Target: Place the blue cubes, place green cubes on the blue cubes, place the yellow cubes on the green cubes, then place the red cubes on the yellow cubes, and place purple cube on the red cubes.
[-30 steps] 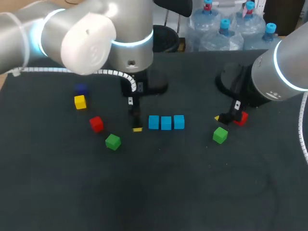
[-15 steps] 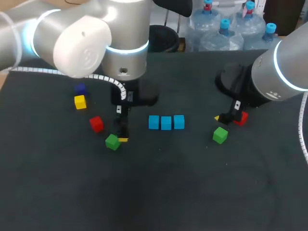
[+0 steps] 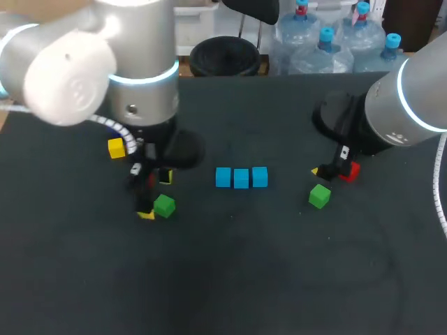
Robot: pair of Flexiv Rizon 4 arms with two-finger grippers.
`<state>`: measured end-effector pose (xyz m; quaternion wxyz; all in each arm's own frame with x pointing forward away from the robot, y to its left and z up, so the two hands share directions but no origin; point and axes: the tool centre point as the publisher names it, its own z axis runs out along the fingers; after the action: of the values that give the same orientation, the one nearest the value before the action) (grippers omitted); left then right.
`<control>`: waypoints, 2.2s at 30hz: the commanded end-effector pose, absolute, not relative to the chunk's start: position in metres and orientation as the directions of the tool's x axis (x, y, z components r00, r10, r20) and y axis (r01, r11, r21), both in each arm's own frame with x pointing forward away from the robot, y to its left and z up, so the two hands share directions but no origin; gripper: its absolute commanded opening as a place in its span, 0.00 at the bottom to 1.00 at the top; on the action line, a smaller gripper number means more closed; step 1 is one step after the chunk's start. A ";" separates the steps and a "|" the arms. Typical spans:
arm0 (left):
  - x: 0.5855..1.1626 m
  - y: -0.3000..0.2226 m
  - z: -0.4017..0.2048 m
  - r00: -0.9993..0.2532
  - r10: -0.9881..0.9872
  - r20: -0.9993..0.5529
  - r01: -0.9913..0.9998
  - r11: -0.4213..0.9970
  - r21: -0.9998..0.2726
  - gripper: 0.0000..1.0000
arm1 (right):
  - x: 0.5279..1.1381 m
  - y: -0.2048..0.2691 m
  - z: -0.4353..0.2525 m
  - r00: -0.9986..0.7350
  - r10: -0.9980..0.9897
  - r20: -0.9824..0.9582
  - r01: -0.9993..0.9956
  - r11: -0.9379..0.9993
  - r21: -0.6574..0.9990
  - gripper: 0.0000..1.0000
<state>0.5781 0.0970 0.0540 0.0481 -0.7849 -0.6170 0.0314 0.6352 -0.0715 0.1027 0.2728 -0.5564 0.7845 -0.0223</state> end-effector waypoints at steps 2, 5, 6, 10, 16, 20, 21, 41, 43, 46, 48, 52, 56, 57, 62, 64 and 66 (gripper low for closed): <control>0.572 0.104 0.045 0.263 0.964 -0.039 0.960 -0.265 -0.088 1.00 | 0.633 -0.072 0.101 -0.232 -0.883 -0.408 -0.855 0.385 -0.348 1.00; 0.570 0.096 0.044 0.296 0.954 -0.042 0.952 -0.298 -0.063 1.00 | 0.633 -0.072 0.101 -0.232 -0.883 -0.408 -0.855 0.385 -0.348 1.00; 0.570 0.095 0.043 0.303 0.952 -0.039 0.951 -0.305 -0.058 1.00 | 0.633 -0.072 0.101 -0.232 -0.883 -0.408 -0.855 0.385 -0.348 1.00; 0.571 0.091 0.040 0.335 0.942 -0.030 0.941 -0.336 -0.031 1.00 | 0.633 -0.072 0.101 -0.232 -0.883 -0.408 -0.855 0.385 -0.348 1.00; 0.570 0.090 0.032 0.359 0.933 0.001 0.933 -0.359 -0.004 1.00 | 0.633 -0.072 0.101 -0.232 -0.883 -0.408 -0.855 0.385 -0.348 1.00; 0.571 0.086 0.028 0.389 0.921 0.027 0.920 -0.390 0.029 1.00 | 0.633 -0.072 0.101 -0.232 -0.883 -0.408 -0.855 0.385 -0.348 1.00; 0.571 0.086 0.027 0.394 0.919 0.031 0.918 -0.395 0.030 1.00 | 0.633 -0.072 0.101 -0.232 -0.883 -0.408 -0.855 0.385 -0.348 1.00; 0.583 0.088 0.022 0.376 0.927 0.000 0.927 -0.376 0.015 1.00 | 0.633 -0.072 0.101 -0.232 -0.883 -0.408 -0.855 0.385 -0.348 1.00; 0.583 0.088 0.022 0.376 0.927 0.000 0.927 -0.376 0.015 1.00 | 0.633 -0.072 0.101 -0.232 -0.883 -0.408 -0.855 0.385 -0.348 1.00; 0.583 0.088 0.022 0.376 0.927 0.000 0.927 -0.376 0.015 1.00 | 0.633 -0.072 0.101 -0.232 -0.883 -0.408 -0.855 0.385 -0.348 1.00; 0.583 0.088 0.022 0.376 0.927 0.000 0.927 -0.376 0.015 1.00 | 0.633 -0.072 0.101 -0.232 -0.883 -0.408 -0.855 0.385 -0.348 1.00; 0.586 0.087 0.017 0.372 0.928 0.036 0.927 -0.373 0.036 1.00 | 0.633 -0.072 0.101 -0.232 -0.883 -0.408 -0.855 0.385 -0.348 1.00; 0.604 0.091 0.011 0.379 0.925 0.037 0.922 -0.381 0.072 1.00 | 0.633 -0.072 0.101 -0.232 -0.883 -0.408 -0.855 0.385 -0.348 1.00; 0.606 0.091 0.013 0.389 0.920 0.037 0.917 -0.391 0.084 1.00 | 0.633 -0.072 0.101 -0.232 -0.883 -0.408 -0.855 0.385 -0.348 1.00; 0.612 0.087 0.019 0.423 0.906 0.026 0.901 -0.423 0.094 1.00 | 0.633 -0.072 0.101 -0.232 -0.883 -0.408 -0.855 0.385 -0.348 1.00; 0.613 0.086 0.020 0.445 0.895 0.024 0.890 -0.445 0.096 1.00 | 0.633 -0.072 0.101 -0.232 -0.883 -0.408 -0.855 0.385 -0.348 1.00; 0.614 0.086 0.020 0.451 0.892 0.025 0.888 -0.451 0.088 1.00 | 0.633 -0.072 0.101 -0.232 -0.883 -0.408 -0.855 0.385 -0.348 1.00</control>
<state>0.6106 0.0849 0.0198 -0.0342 -0.8501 -0.5243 -0.0371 0.6352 -0.0715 0.1026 0.2728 -0.5564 0.7845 -0.0223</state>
